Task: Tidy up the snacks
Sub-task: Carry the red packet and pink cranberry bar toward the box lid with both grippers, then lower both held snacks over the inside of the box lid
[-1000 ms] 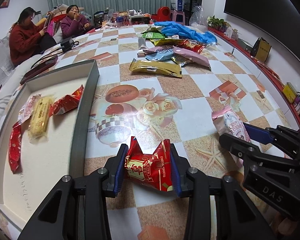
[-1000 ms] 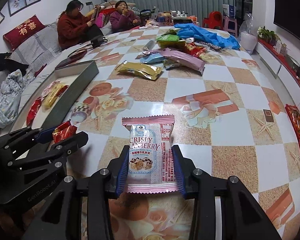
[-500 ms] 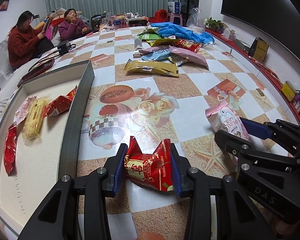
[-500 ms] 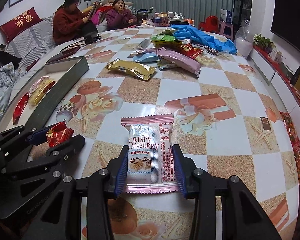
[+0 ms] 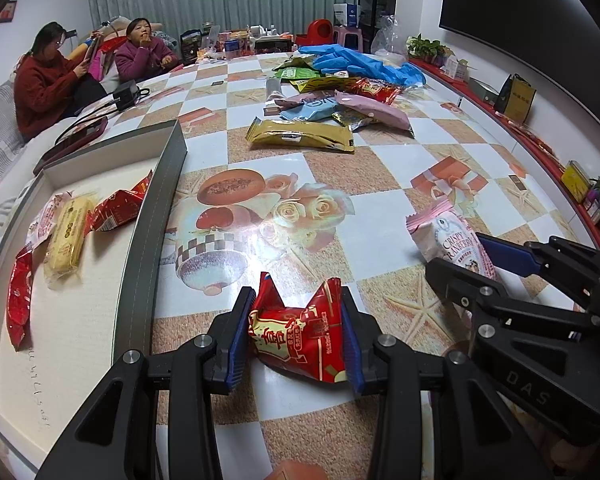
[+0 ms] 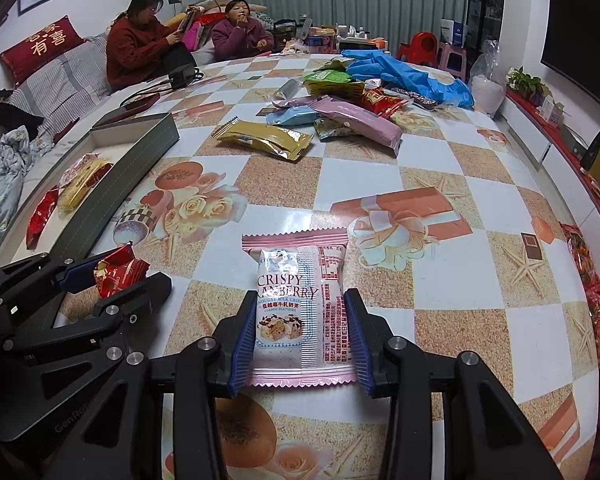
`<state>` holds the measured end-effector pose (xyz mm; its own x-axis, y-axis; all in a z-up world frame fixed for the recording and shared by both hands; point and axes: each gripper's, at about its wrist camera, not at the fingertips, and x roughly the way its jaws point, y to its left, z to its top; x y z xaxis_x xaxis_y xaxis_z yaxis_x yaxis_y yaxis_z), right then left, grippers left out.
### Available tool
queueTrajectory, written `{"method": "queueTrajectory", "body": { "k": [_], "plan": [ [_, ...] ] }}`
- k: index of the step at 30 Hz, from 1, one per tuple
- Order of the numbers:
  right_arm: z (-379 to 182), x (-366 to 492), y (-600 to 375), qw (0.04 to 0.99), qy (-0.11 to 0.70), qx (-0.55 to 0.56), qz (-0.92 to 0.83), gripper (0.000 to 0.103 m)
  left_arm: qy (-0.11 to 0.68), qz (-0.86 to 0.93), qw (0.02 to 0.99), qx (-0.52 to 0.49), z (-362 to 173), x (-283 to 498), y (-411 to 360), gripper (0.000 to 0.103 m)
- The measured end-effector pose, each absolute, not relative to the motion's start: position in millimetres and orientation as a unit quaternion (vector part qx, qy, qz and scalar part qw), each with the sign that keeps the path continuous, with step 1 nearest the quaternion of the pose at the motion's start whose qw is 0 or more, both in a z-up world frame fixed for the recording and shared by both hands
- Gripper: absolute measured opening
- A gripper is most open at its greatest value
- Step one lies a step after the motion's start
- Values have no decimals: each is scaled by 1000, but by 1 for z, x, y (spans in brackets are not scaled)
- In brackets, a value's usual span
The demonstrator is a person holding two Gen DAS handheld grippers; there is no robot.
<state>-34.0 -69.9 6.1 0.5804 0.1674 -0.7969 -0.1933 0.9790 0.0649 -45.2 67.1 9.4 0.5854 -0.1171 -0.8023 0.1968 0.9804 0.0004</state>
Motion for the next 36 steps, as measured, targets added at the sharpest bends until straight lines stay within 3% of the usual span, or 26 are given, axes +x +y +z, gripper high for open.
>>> {"method": "queueTrajectory", "body": {
  "k": [22,36],
  "plan": [
    [29,-47,-67,893,432,12,127,43,436,-76,896,33,44,-65,82,43],
    [52,-61,11,884,409,-7,227,43,440,13,898,-16,62,-81,192,43]
  ]
}}
